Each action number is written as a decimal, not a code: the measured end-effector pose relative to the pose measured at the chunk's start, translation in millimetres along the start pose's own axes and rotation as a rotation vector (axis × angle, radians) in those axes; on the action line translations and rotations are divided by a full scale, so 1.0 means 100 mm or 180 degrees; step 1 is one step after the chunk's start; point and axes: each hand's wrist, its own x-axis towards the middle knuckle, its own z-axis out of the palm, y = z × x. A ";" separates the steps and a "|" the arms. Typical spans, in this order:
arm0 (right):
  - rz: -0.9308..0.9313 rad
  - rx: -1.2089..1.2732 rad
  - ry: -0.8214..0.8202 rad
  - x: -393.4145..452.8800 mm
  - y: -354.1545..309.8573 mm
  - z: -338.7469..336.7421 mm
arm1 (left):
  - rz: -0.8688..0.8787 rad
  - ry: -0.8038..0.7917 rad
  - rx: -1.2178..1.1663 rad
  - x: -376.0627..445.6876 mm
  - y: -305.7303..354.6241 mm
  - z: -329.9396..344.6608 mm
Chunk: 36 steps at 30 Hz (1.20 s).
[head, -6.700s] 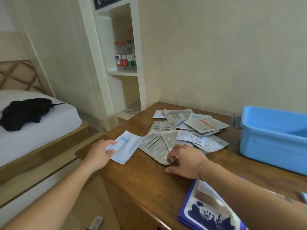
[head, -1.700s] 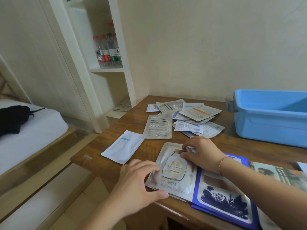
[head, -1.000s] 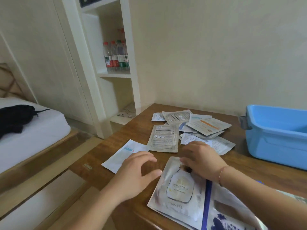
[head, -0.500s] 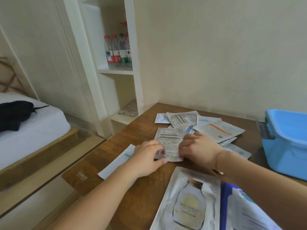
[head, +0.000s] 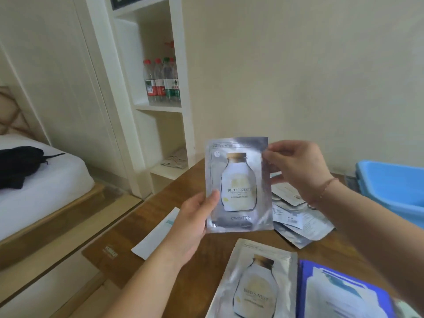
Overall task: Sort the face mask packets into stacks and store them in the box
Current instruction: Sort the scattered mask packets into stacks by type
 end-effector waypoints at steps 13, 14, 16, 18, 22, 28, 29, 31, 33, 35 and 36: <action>0.0784 -0.0897 -0.0588 -0.73 0.42 -0.38 | -0.0485 -0.0325 0.0989 -0.81 -0.06 0.02; 0.0857 -0.0951 -0.0622 -0.80 0.48 -0.37 | -0.0472 -0.0323 0.1238 -0.91 -0.10 -0.01; 0.0938 -0.1115 -0.0704 -0.94 0.59 -0.34 | -0.0301 -0.0242 0.1654 -1.10 -0.21 -0.03; 0.0943 -0.1285 -0.0730 -1.04 0.66 -0.33 | -0.0050 -0.0142 0.2075 -1.23 -0.29 -0.01; 0.0428 -0.2114 -0.0654 -1.12 0.79 -0.35 | 0.0334 0.0162 0.2947 -1.34 -0.41 0.00; 0.0222 -0.2809 -0.0796 -1.17 0.83 -0.33 | 0.0347 0.0205 0.3391 -1.42 -0.43 0.07; 0.0190 -0.2889 -0.0813 -1.18 0.83 -0.33 | 0.0330 0.0182 0.3447 -1.42 -0.44 0.06; 0.0159 -0.2960 -0.0824 -1.18 0.84 -0.34 | 0.0271 0.0147 0.3542 -1.42 -0.44 0.05; 0.0150 -0.3012 -0.0857 -1.18 0.84 -0.35 | 0.0226 0.0063 0.3611 -1.40 -0.43 0.03; 0.0145 -0.3075 -0.0907 -1.17 0.84 -0.36 | 0.0119 -0.0101 0.3703 -1.37 -0.39 0.01; 0.0144 -0.3095 -0.0931 -1.15 0.85 -0.37 | 0.0082 -0.0219 0.3736 -1.34 -0.35 0.01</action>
